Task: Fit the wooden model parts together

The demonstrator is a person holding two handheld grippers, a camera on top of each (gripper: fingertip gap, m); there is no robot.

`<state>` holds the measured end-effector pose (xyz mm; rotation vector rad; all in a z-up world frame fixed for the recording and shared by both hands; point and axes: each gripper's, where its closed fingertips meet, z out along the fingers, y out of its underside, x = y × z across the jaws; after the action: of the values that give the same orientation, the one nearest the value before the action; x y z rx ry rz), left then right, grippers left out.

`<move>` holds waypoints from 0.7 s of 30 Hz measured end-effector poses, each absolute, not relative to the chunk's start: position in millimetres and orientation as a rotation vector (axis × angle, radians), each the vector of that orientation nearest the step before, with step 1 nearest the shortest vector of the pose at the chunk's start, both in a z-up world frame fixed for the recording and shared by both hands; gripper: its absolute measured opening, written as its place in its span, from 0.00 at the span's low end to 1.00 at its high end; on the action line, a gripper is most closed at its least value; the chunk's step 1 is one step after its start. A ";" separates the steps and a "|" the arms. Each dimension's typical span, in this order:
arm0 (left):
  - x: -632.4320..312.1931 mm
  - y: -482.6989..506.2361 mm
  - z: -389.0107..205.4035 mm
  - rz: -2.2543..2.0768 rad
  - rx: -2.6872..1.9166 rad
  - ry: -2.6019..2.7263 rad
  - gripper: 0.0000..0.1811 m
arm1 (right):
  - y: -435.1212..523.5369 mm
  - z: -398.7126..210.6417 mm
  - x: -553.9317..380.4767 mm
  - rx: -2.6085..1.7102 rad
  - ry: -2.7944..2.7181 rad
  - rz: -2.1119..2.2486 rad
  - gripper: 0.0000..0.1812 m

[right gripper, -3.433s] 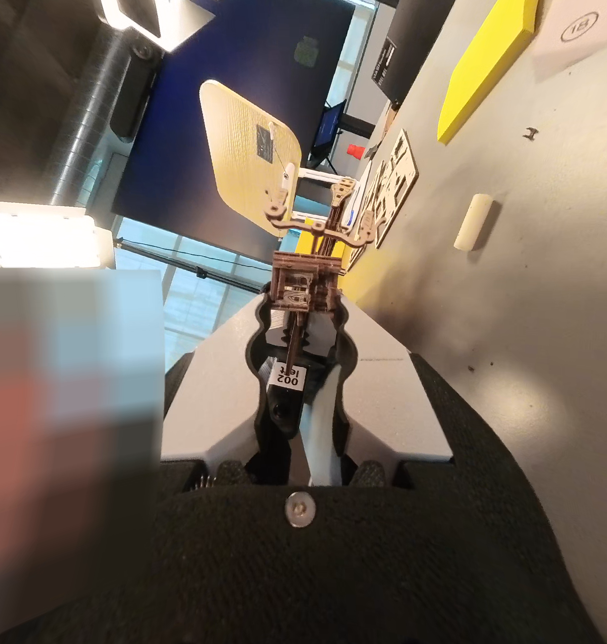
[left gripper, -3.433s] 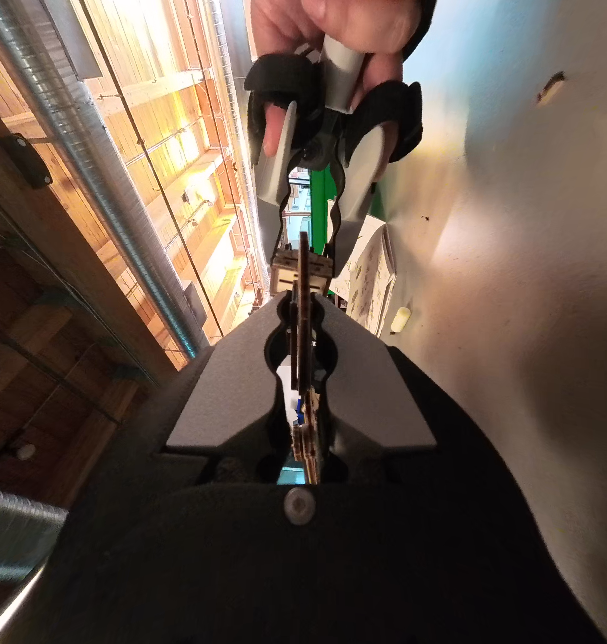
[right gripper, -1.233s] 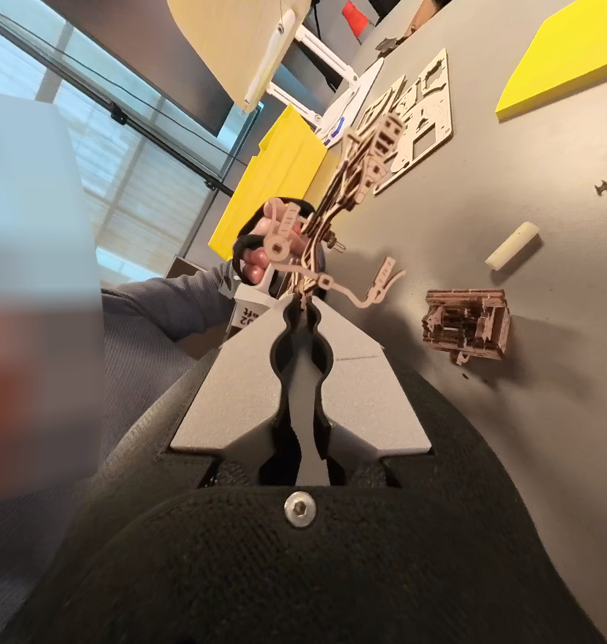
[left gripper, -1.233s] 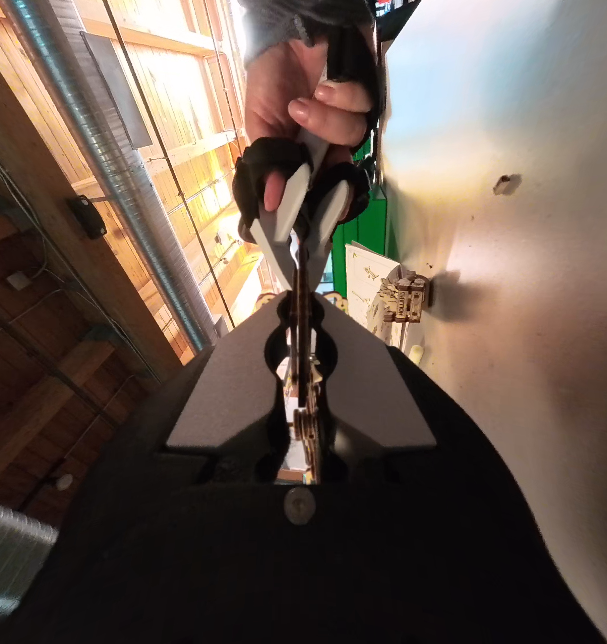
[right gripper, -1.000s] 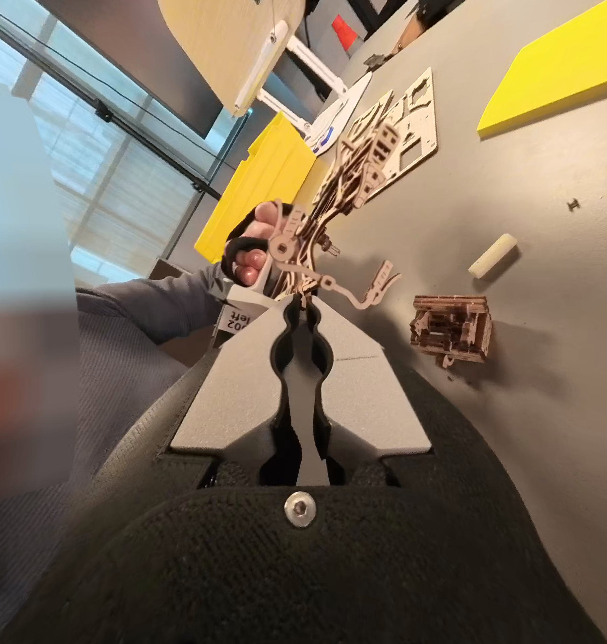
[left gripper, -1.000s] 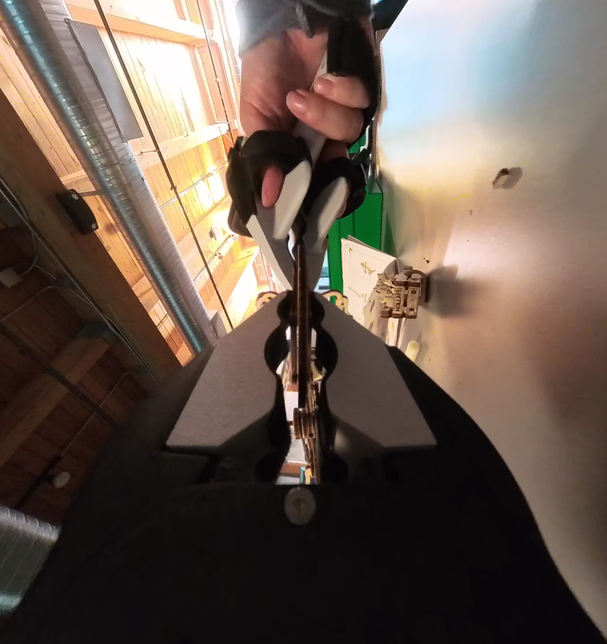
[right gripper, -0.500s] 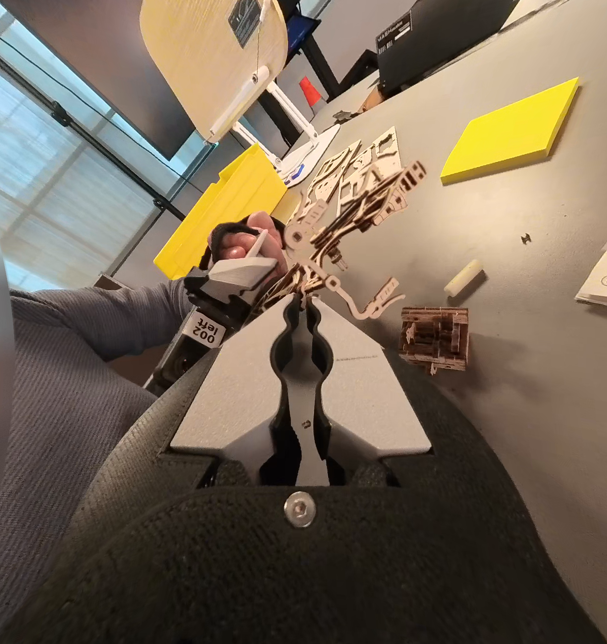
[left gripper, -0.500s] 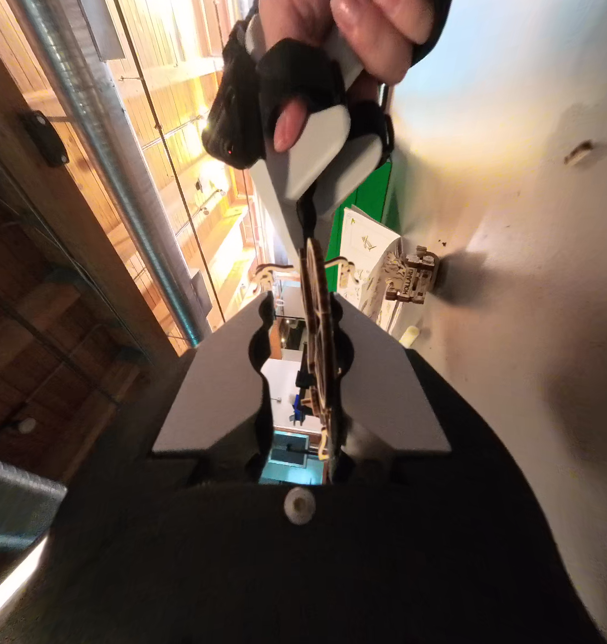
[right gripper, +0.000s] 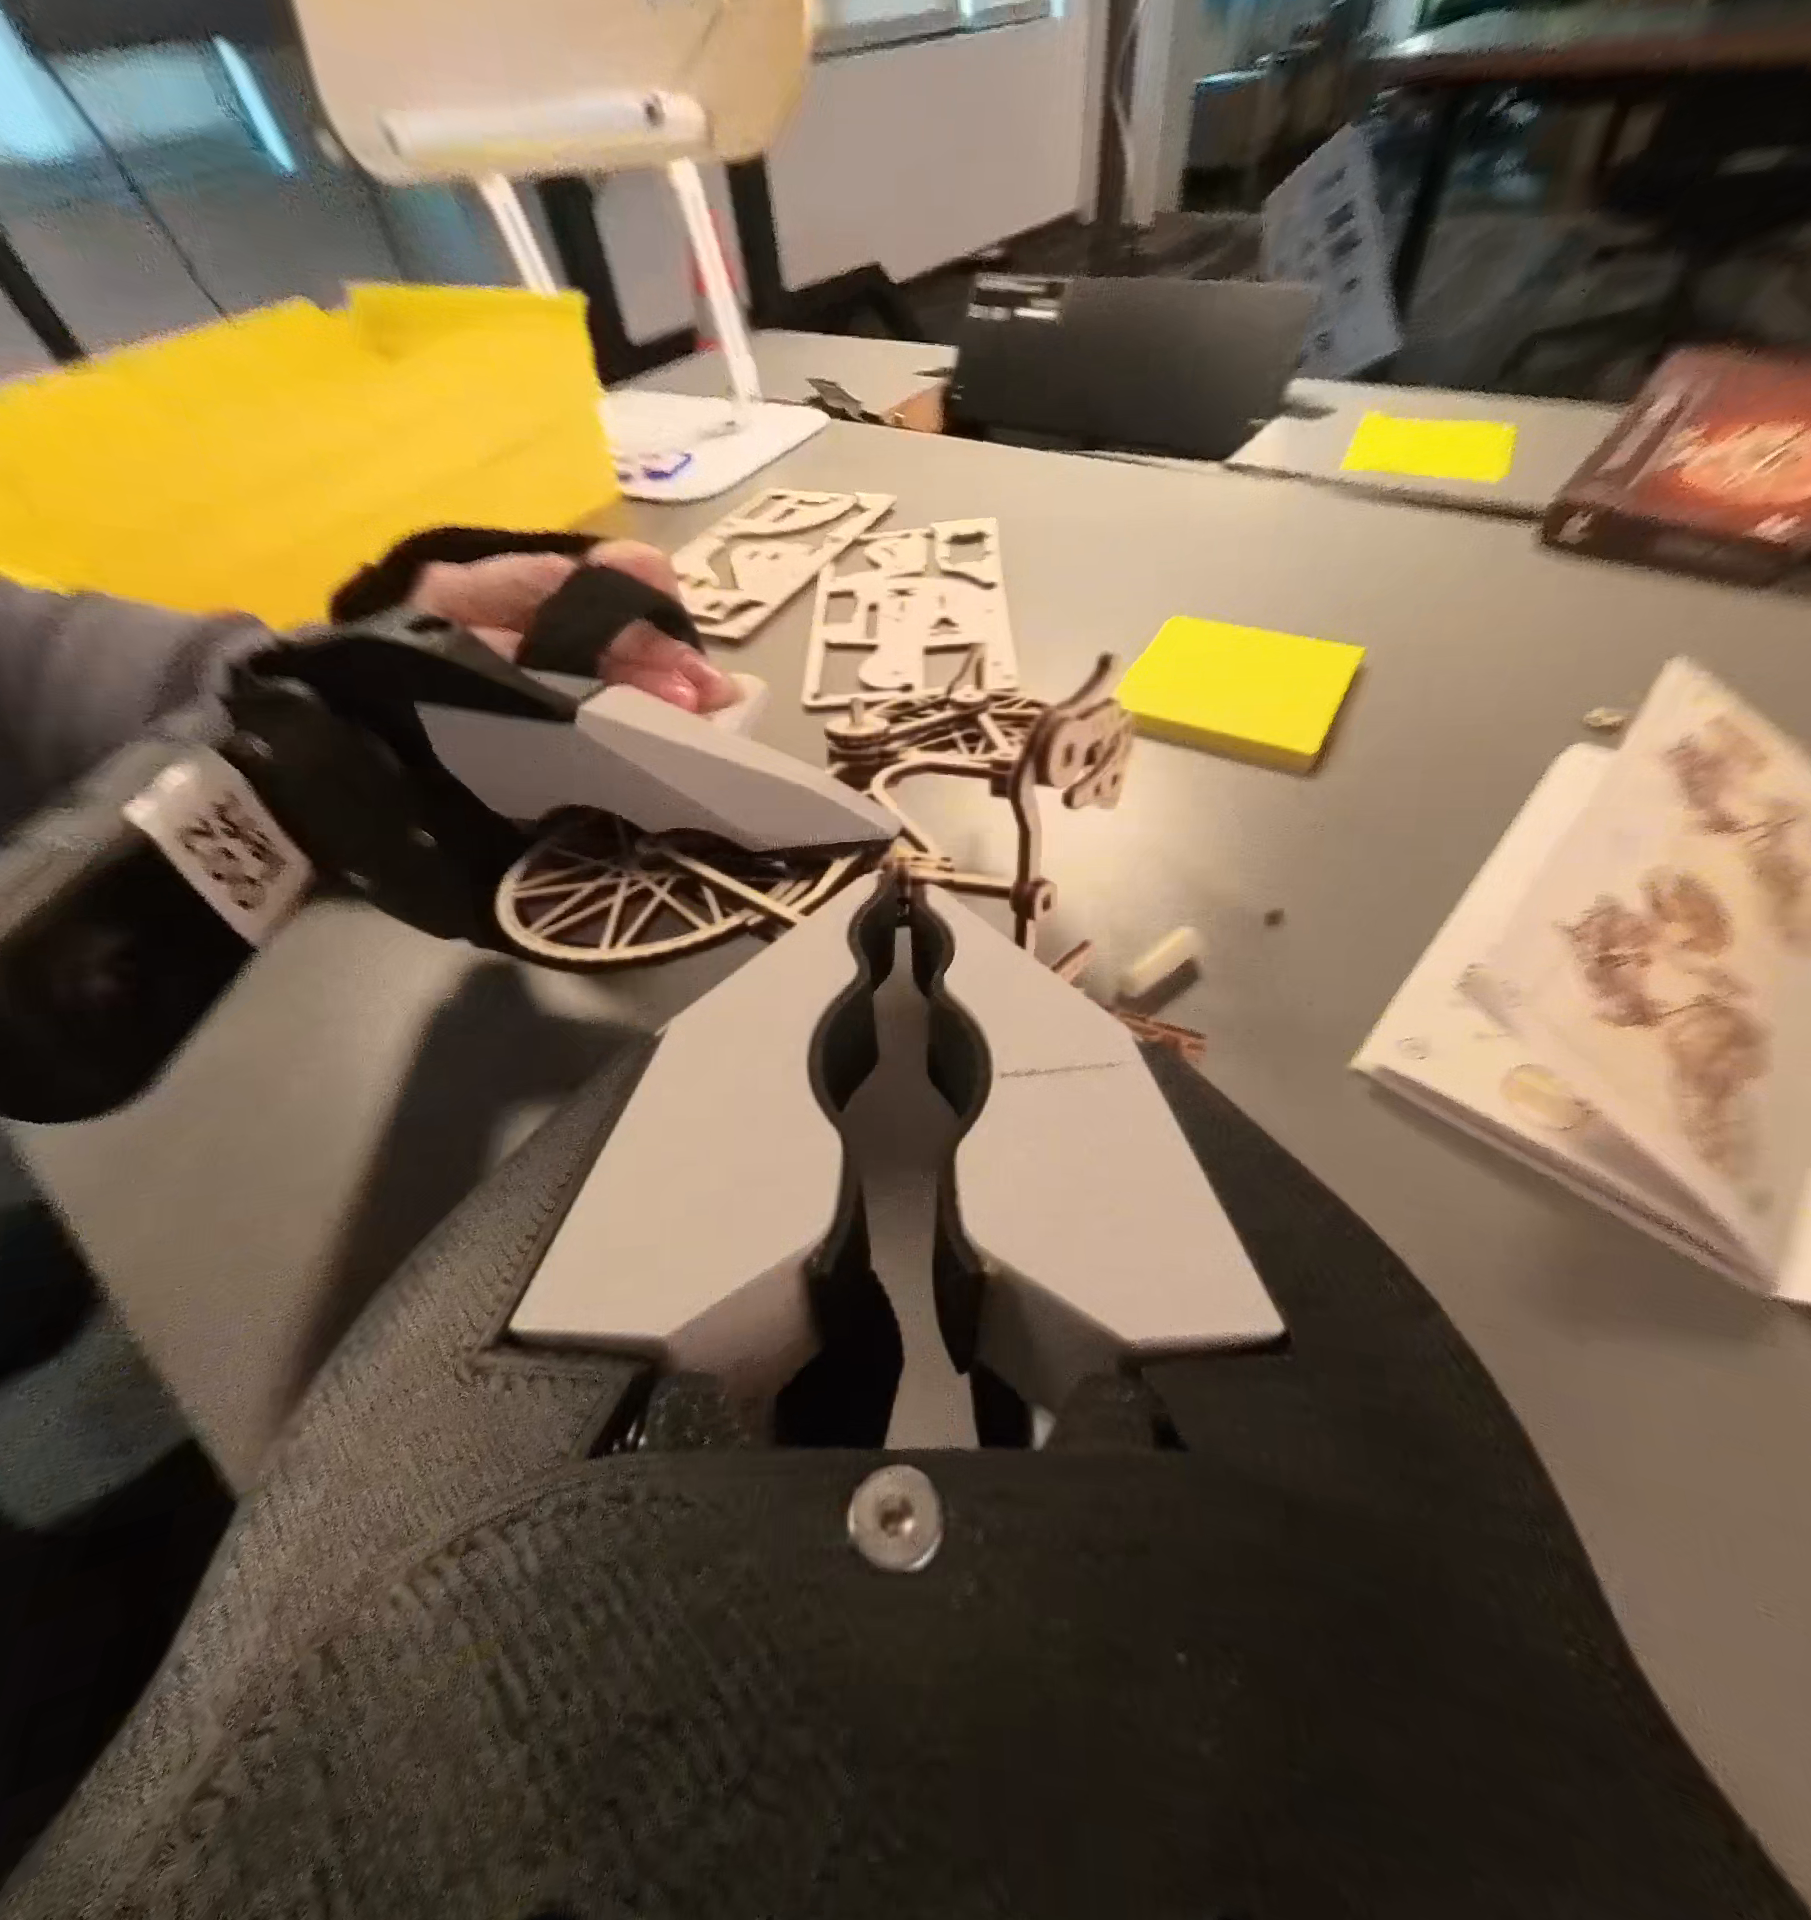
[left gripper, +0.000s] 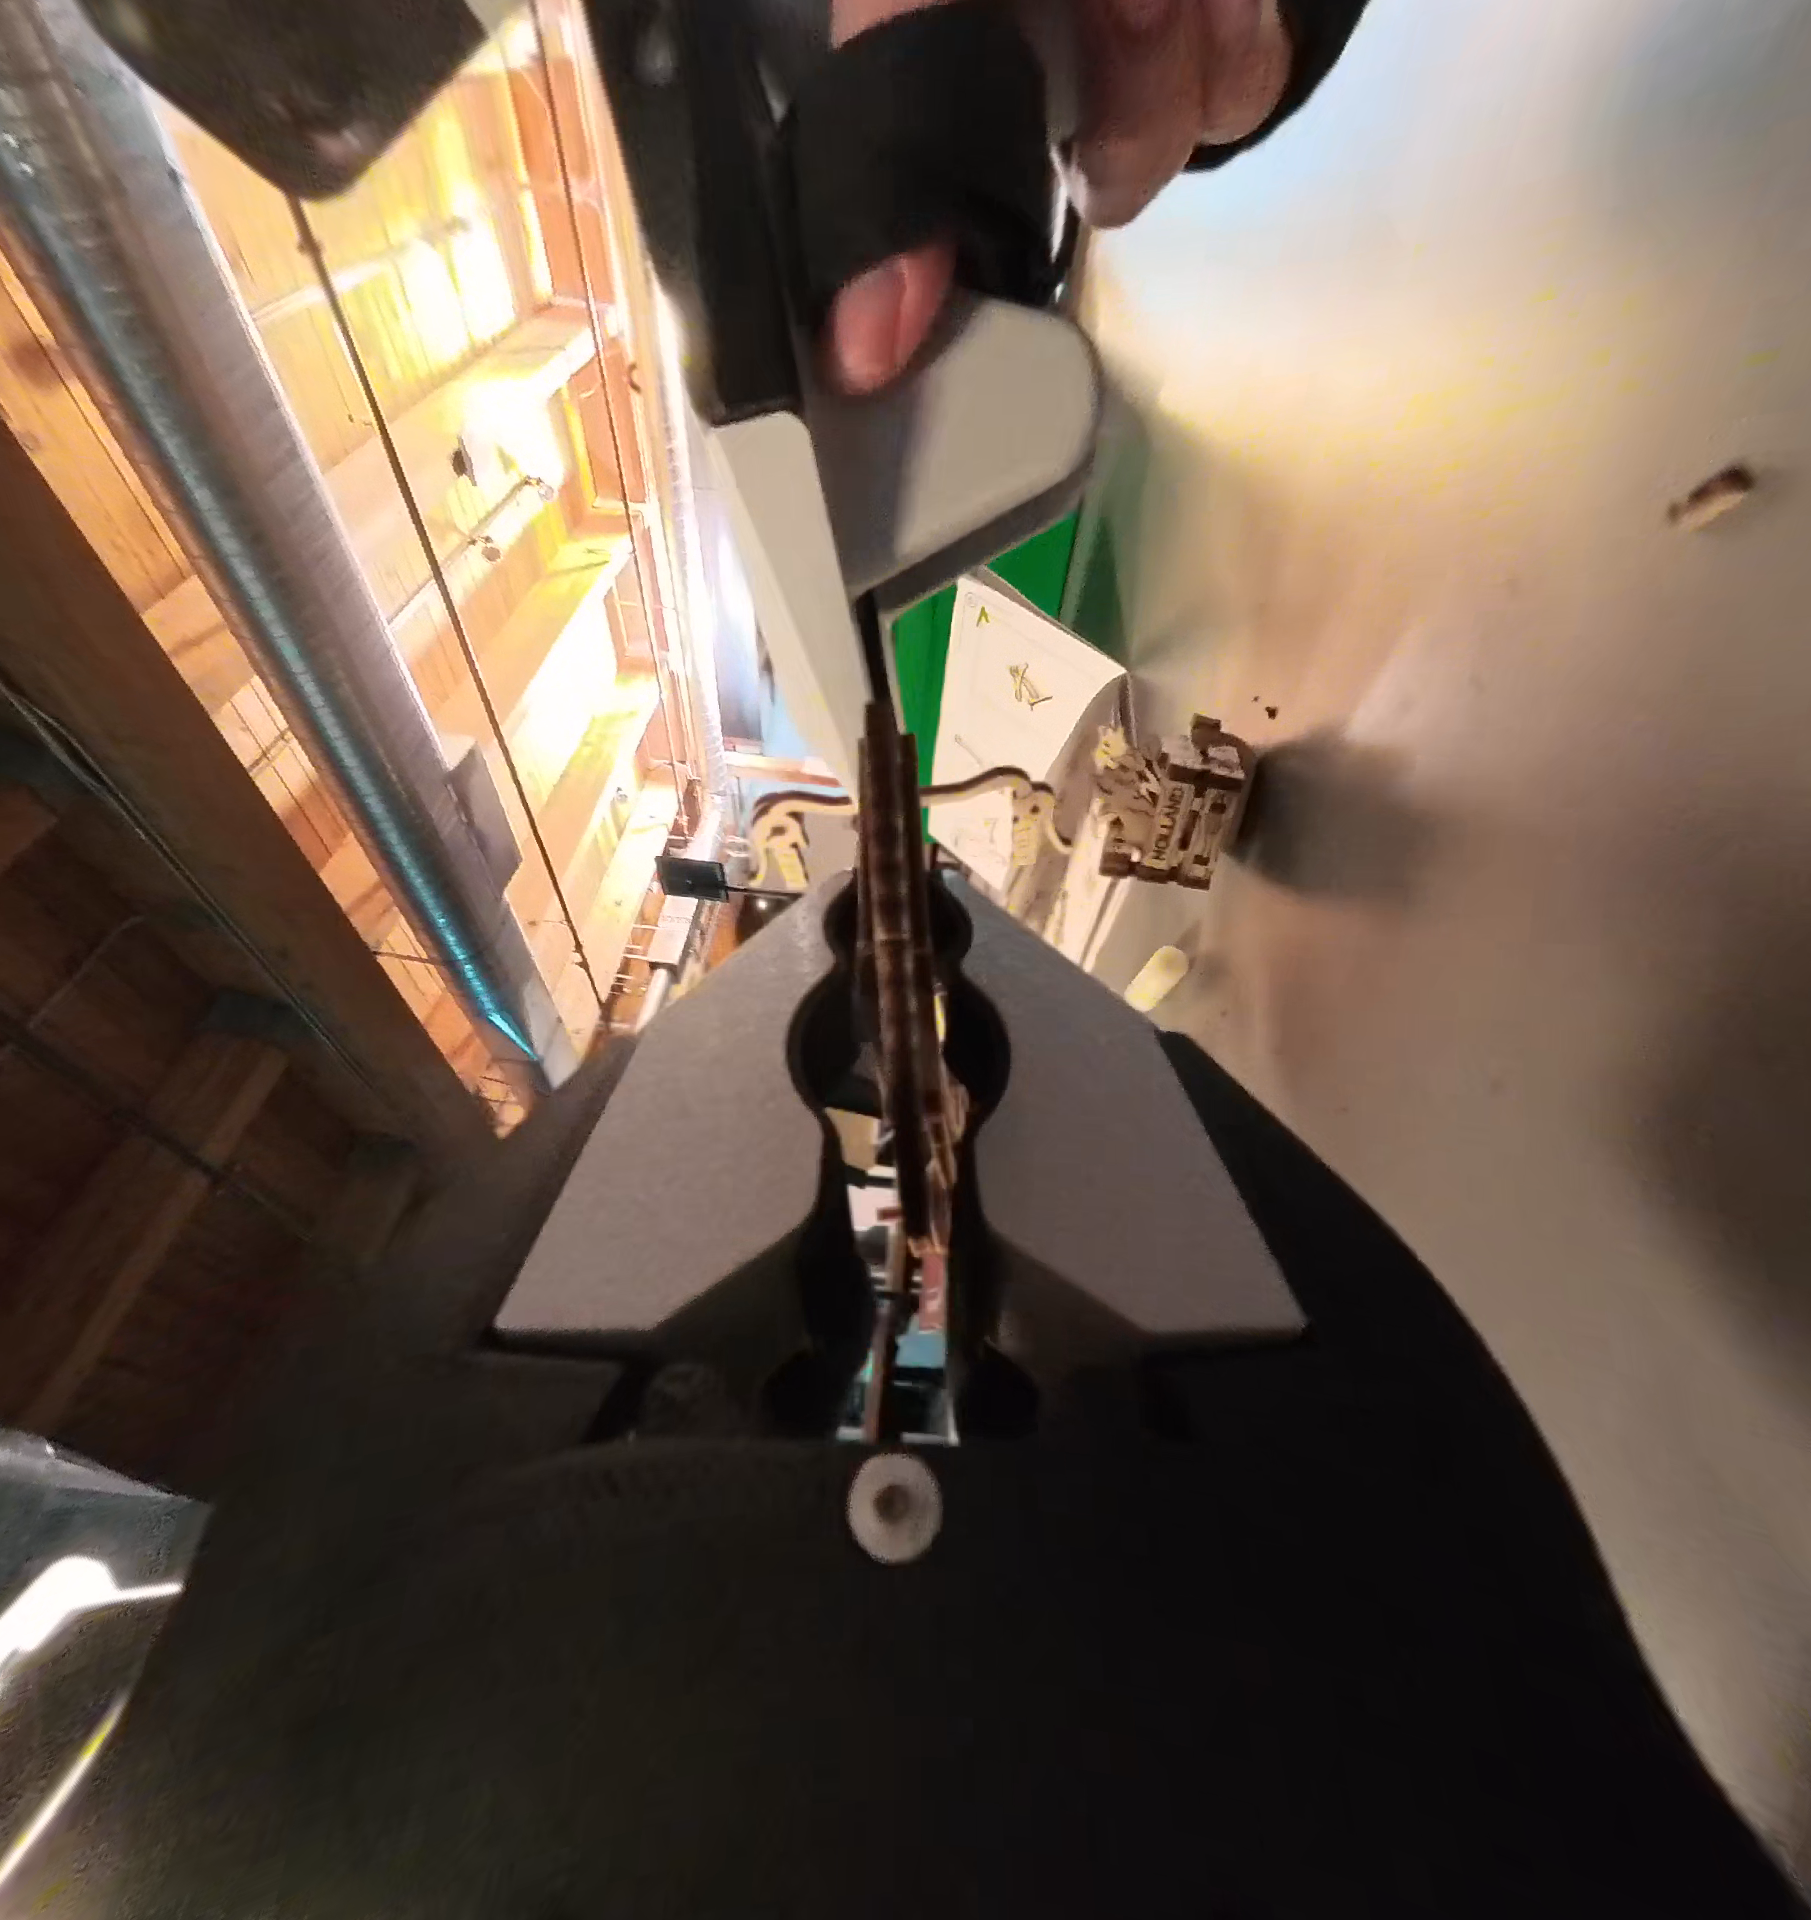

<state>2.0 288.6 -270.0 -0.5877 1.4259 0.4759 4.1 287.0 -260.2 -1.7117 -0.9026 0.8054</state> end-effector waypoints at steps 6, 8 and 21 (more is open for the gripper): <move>1.3 291.2 -269.1 0.455 -0.635 1.413 0.04 | 289.9 -257.6 5.8 -1.628 -0.972 0.447 0.00; 1.0 291.6 -269.5 0.456 -0.638 1.413 0.04 | 290.5 -257.7 6.1 -1.611 -0.978 0.374 0.00; 1.0 290.6 -271.2 0.475 -0.619 1.413 0.04 | 297.5 -258.0 11.6 -1.651 -0.873 0.394 0.00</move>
<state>1.0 290.6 -271.2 -0.6186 1.4128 0.4751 11.6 297.5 -258.0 -1.6510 -0.8730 0.3941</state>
